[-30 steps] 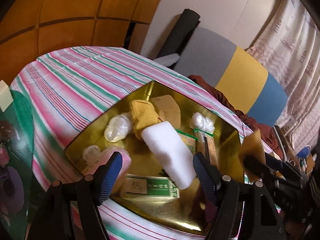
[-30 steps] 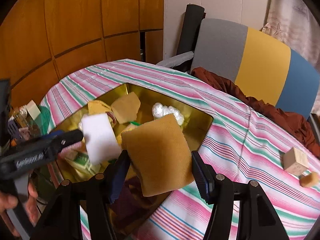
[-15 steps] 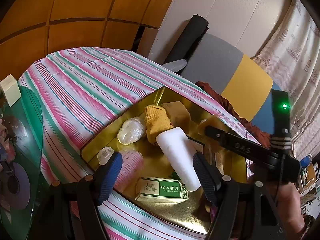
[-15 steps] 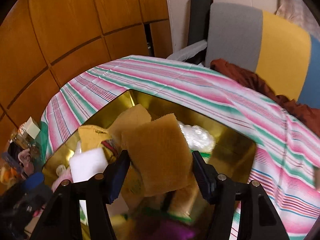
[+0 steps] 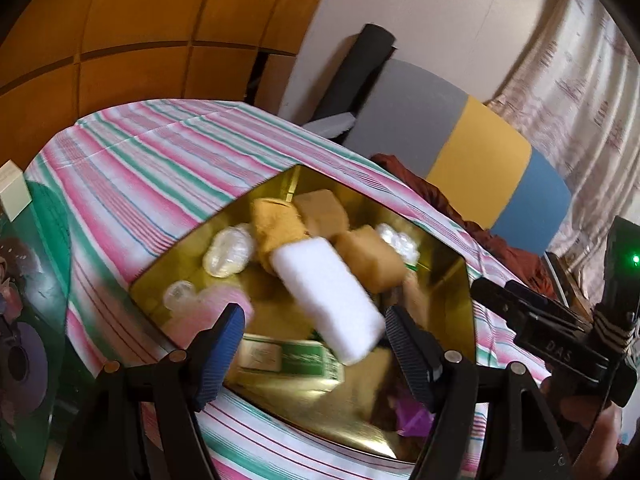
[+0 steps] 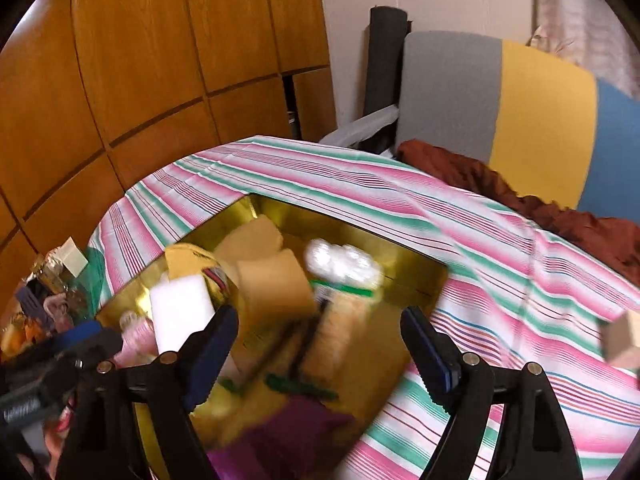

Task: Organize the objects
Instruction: 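Open both grippers over the gold tray to drop the white block and sponge, then move both grippers back over the table toward the cream box and sponge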

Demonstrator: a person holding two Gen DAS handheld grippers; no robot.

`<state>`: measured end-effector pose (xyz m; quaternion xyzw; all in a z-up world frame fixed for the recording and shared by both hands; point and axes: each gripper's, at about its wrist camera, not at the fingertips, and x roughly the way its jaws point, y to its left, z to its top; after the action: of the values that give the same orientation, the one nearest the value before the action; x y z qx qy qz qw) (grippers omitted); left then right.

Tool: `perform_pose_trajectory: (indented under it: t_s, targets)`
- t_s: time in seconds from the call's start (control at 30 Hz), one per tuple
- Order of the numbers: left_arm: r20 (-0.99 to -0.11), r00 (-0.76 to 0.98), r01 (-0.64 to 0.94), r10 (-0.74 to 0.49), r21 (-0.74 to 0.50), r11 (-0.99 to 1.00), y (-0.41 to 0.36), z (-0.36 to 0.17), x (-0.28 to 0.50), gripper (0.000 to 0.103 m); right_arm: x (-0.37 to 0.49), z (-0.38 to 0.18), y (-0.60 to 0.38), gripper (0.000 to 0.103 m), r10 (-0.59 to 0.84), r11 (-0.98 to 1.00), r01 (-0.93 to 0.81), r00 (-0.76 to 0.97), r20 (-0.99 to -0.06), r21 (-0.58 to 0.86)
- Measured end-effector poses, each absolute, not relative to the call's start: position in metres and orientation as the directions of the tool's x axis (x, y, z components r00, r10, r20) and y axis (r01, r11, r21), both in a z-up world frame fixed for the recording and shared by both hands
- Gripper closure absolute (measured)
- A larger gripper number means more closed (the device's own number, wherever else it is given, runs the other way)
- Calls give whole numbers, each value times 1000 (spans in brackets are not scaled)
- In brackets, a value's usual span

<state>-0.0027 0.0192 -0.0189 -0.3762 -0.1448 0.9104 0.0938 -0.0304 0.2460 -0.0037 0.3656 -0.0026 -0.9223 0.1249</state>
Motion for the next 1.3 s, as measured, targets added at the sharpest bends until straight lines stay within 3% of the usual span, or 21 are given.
perform_pose_trajectory:
  t_s: [0.73,1.3]
  targets:
    - [-710,-545,-433,447,-219,-875,171,-18,38,29,52,-41,434,19,79,-985,-170,-643,-762,41]
    - [-768,-473,-497,432,-172,-851,220,-33,47,29,54,-53,600,17,364,-826,-563,-552,-750,13]
